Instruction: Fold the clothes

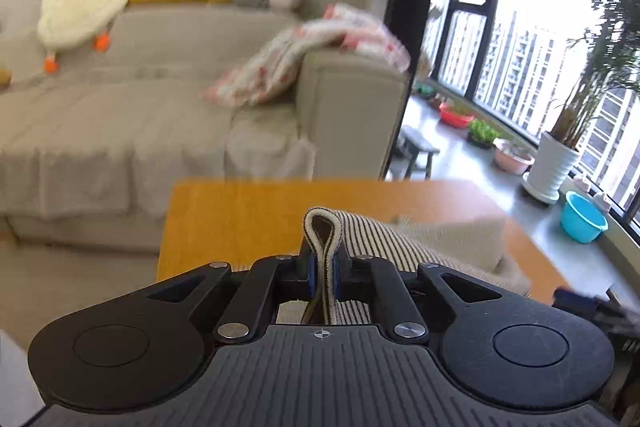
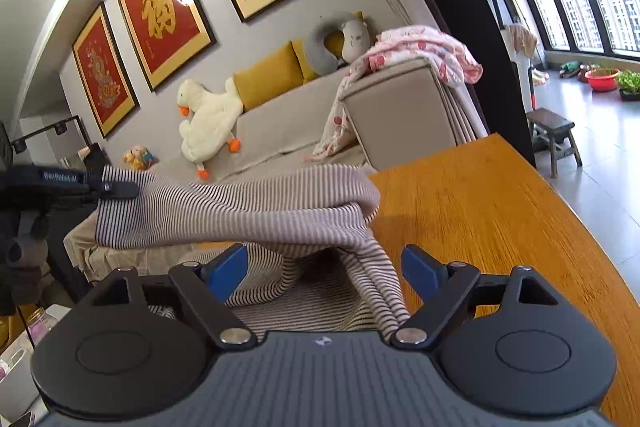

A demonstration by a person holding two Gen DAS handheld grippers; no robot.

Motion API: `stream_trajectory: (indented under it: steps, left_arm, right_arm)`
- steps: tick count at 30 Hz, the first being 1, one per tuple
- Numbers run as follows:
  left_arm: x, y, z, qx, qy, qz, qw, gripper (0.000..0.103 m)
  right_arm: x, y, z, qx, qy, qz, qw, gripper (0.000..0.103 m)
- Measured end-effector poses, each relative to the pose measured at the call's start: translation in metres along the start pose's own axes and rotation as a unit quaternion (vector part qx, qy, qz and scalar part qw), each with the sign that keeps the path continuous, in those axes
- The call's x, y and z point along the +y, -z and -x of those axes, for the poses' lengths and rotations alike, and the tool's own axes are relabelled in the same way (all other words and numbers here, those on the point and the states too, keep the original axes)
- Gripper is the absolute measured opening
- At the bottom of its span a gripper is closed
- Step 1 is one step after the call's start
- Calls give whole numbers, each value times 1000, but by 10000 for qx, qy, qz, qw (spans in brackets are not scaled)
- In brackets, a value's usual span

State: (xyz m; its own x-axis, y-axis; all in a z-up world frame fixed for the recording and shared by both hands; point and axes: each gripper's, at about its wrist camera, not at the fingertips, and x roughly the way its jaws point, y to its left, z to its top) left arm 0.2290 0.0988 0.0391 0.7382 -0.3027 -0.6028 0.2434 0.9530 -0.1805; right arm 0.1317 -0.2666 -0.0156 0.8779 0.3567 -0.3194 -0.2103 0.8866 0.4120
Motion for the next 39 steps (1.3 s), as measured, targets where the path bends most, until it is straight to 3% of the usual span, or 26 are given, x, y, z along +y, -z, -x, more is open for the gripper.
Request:
stream_trajectory:
  steps: [3, 5, 9, 13, 16, 19, 24, 25, 27, 30, 36, 39]
  left_arm:
    - [23, 28, -19, 445, 27, 405, 9982, 9]
    - [27, 29, -14, 409, 320, 730, 9960, 9]
    - [1, -11, 6, -27, 1144, 902, 9893, 9]
    - [-47, -67, 25, -556, 1564, 390, 9854, 9]
    - [-88, -99, 38, -960, 1733, -99, 9801, 9]
    - [-126, -117, 48, -1287, 1854, -444, 9732, 9]
    - [-153, -120, 56, -1388, 1922, -687, 9691, 9]
    - [-152, -119, 56, -1384, 1904, -721, 9692, 9]
    - [-142, -117, 52, -1292, 1774, -678, 9733, 9]
    - [-118, -112, 47, -1209, 1521, -518, 9796, 9]
    - [-33, -82, 35, -807, 1046, 221, 9910, 9]
    - [6, -57, 15, -397, 786, 666, 9939, 9]
  right_arm:
    - [11, -19, -6, 64, 61, 389, 9992, 84]
    - [24, -40, -8, -17, 14, 805, 9968, 75]
    - [49, -71, -13, -26, -222, 1370, 9903, 74]
    - [79, -49, -11, 344, -461, 2222, 9733, 74]
    - [89, -18, -22, 1003, -916, 1872, 9729, 74]
    - [102, 6, -42, 1205, -1136, 1740, 9707, 74]
    - [98, -14, -84, 1047, -494, 1400, 9834, 75]
    - [96, -18, -93, 1012, -359, 1330, 9853, 78]
    - [72, -18, -114, 1524, 242, 874, 9841, 77]
    - [61, -8, -107, 1413, 260, 1110, 9834, 73]
    - [74, 9, -51, 1290, -720, 1959, 9694, 84]
    - [70, 18, -45, 1479, -858, 1962, 9655, 84]
